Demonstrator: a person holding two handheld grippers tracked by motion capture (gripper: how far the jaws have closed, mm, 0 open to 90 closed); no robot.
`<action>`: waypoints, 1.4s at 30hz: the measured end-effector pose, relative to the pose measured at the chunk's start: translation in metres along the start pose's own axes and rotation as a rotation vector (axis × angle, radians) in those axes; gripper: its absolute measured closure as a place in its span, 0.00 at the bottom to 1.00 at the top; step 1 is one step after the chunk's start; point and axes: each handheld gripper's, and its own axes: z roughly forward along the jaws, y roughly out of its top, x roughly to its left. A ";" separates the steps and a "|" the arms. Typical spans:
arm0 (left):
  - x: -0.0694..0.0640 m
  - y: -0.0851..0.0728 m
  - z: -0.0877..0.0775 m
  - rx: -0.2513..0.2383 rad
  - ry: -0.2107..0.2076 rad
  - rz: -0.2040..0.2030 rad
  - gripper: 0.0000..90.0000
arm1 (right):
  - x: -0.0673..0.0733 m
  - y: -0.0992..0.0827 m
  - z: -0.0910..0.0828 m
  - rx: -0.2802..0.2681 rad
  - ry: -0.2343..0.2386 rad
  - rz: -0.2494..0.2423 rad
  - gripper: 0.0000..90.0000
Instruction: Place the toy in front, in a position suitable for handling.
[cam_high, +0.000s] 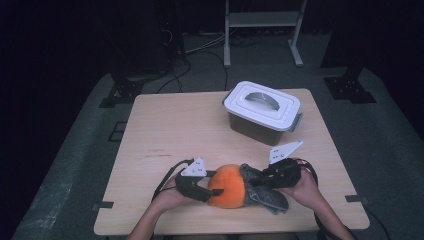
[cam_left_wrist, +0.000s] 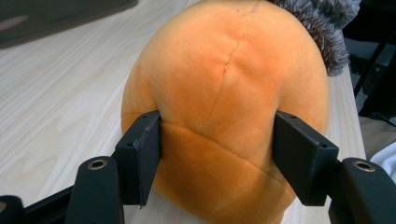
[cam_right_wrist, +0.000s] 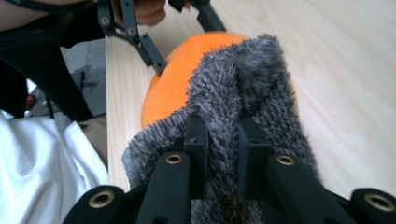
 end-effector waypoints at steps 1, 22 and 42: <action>-0.001 0.000 0.000 0.002 0.000 0.000 0.39 | -0.001 -0.001 0.000 0.007 -0.002 0.005 0.85; -0.002 0.006 0.005 -0.004 -0.004 -0.036 0.17 | 0.005 -0.005 0.004 0.051 -0.052 -0.008 0.85; -0.015 0.014 0.004 -0.063 0.124 0.095 0.35 | -0.004 0.000 0.004 0.001 -0.089 0.014 0.85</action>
